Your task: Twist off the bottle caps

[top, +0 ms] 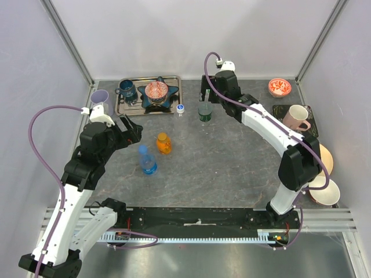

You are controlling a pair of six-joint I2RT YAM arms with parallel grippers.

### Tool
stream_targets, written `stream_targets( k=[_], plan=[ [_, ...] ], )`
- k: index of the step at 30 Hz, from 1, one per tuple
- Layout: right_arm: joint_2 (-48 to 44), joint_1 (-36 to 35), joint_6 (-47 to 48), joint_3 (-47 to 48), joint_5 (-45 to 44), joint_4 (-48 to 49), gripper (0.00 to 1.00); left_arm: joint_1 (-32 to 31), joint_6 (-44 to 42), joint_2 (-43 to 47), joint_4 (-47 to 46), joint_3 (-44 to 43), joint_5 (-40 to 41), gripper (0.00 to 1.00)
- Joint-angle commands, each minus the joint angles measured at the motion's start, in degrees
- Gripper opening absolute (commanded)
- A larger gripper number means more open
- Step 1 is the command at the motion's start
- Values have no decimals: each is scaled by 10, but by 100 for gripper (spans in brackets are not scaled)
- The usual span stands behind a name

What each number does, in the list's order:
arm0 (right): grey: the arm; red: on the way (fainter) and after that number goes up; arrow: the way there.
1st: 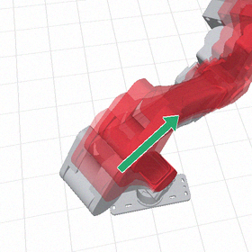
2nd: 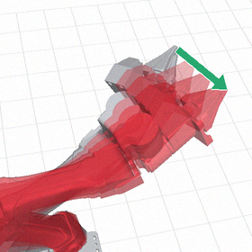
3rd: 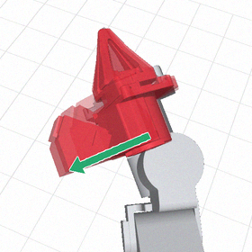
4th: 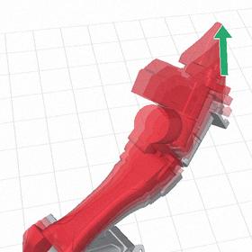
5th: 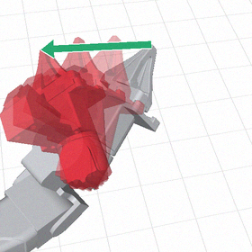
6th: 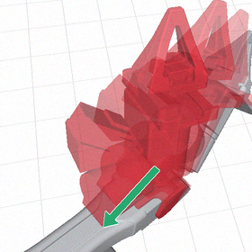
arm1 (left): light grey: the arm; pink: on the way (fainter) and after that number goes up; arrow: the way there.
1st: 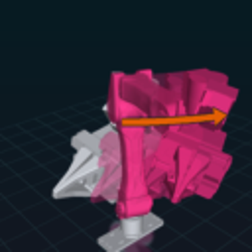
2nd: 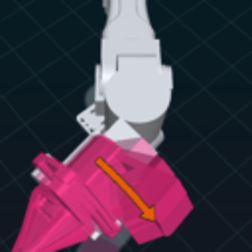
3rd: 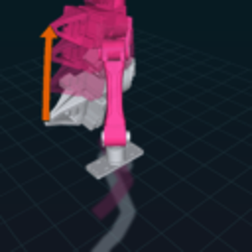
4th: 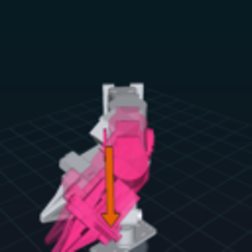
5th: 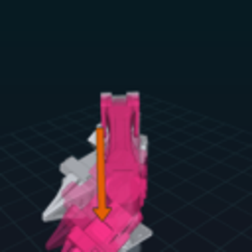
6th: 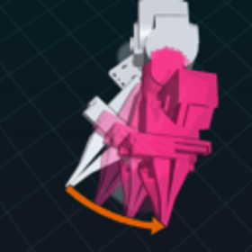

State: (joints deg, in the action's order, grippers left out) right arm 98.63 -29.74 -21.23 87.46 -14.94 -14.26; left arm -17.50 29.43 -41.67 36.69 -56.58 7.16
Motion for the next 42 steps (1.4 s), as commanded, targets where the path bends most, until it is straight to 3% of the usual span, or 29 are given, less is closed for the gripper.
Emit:
stream_targets(
  k=[1,16,23,27,30,36,39,42],
  plan=[
    [14,0,-1,42,0,16,93,-3,-23,1,-22,2,-7,98],
    [61,0,-3,53,5,20,77,-3,-25,8,-22,11,-2,98],
    [51,1,1,41,1,31,50,-3,-24,6,-25,13,-2,98],
    [31,0,1,33,-7,33,42,-3,-24,8,-24,9,3,98],
    [-10,0,-6,19,-31,25,39,-3,-22,0,-26,-5,10,97],
    [-186,0,-45,-84,-40,1,34,-3,-12,-38,-39,-62,-5,96],
    [-262,1,-34,-113,-5,-52,24,-3,-15,-70,-64,-87,-67,100],
    [-330,2,-16,-136,64,-104,11,-4,-20,-115,-96,-116,-183,100]
  ],
)
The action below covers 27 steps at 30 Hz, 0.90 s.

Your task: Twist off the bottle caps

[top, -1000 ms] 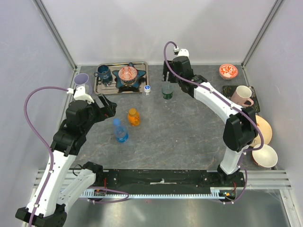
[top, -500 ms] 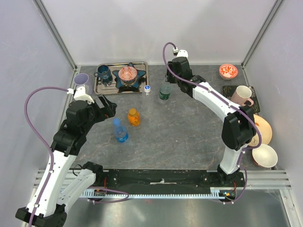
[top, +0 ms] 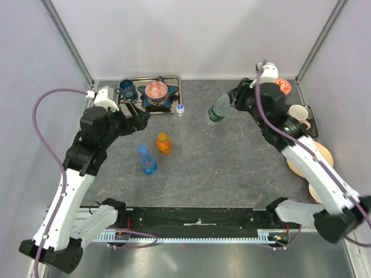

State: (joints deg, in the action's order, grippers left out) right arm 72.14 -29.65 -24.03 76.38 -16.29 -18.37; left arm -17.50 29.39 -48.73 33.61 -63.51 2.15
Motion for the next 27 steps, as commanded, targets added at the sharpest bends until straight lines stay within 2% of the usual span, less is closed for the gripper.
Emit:
stream_targets(
  k=[1,3,4,5,6,7,10,12,15,18,27],
  plan=[
    [-94,0,14,-28,97,-74,10,-3,-21,-59,-78,-53,-218,100],
    [-120,2,16,-30,149,-102,0,-6,-13,-91,-134,-65,-310,100],
    [-141,2,14,-29,201,-109,0,-6,7,-97,-158,-65,-382,100],
    [-149,1,11,-27,229,-119,0,-7,19,-102,-184,-61,-413,100],
    [-158,1,5,-26,254,-120,0,-8,32,-108,-253,-57,-444,99],
    [-175,1,-7,-28,300,-119,0,-9,60,-110,-284,-53,-500,100],
    [-197,2,-28,-39,367,-99,0,-24,83,-125,-380,-52,-576,100],
    [-202,2,-52,-44,428,-70,0,-48,70,-138,-385,-71,-622,100],
    [-198,1,-87,-48,472,-32,0,-92,28,-158,-372,-89,-658,100],
    [-184,1,-121,-48,510,13,0,-128,-44,-156,-320,-93,-635,100],
    [-141,2,-187,-39,570,116,0,-151,-116,-163,-271,-78,-619,100]
  ],
)
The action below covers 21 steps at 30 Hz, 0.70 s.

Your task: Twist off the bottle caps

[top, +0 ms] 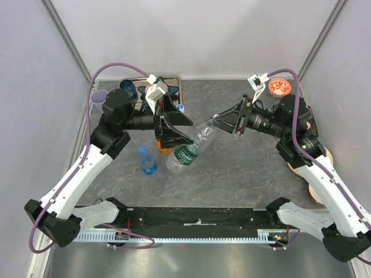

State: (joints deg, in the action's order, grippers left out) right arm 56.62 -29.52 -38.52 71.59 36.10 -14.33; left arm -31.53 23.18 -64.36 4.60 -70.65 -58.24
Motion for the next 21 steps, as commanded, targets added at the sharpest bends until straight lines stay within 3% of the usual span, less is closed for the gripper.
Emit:
stream_targets(
  k=[1,9,21],
  plan=[
    [18,0,-40,14,49,74,0,-14,-59,-11,23,-9,-14,100],
    [44,-3,-24,39,47,64,0,-59,-96,-43,53,-19,4,99],
    [46,-5,-17,36,39,66,0,-78,-125,-45,75,-16,21,76]
  ],
)
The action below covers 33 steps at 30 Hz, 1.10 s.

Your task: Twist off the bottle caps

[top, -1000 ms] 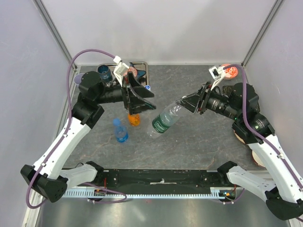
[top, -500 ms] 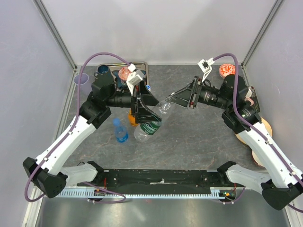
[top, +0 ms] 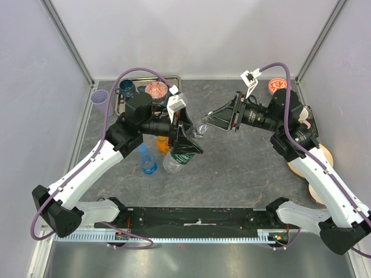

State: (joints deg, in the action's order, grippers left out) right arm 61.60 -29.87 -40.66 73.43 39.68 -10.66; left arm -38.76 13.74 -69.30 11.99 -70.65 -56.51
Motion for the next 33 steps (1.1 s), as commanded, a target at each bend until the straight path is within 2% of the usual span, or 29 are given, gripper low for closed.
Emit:
stream_targets(
  k=[1,6,8,9,12,17,22,24,27,33],
  plan=[
    [-4,-3,4,16,2,30,0,-6,-30,4,1,-15,3,75],
    [-9,-3,16,11,0,23,0,-10,-35,3,1,-15,10,55],
    [-14,-4,31,13,-21,6,38,-10,-37,7,1,-12,17,54],
    [-19,-4,38,19,-28,-1,63,-11,-40,8,1,-9,31,53],
    [-33,-3,54,36,-79,-23,86,-13,-49,22,0,-5,80,53],
    [-53,-4,58,64,-187,-46,91,-45,-71,43,-13,5,197,51],
    [-47,-4,21,88,-301,-87,84,-122,-128,57,-40,31,439,51],
    [-38,-4,9,97,-314,-99,82,-158,-149,55,-57,38,538,51],
    [-26,-3,-3,104,-317,-105,80,-191,-168,46,-71,40,634,50],
    [-13,-4,-3,109,-303,-118,78,-215,-187,42,-96,46,716,47]
  ],
)
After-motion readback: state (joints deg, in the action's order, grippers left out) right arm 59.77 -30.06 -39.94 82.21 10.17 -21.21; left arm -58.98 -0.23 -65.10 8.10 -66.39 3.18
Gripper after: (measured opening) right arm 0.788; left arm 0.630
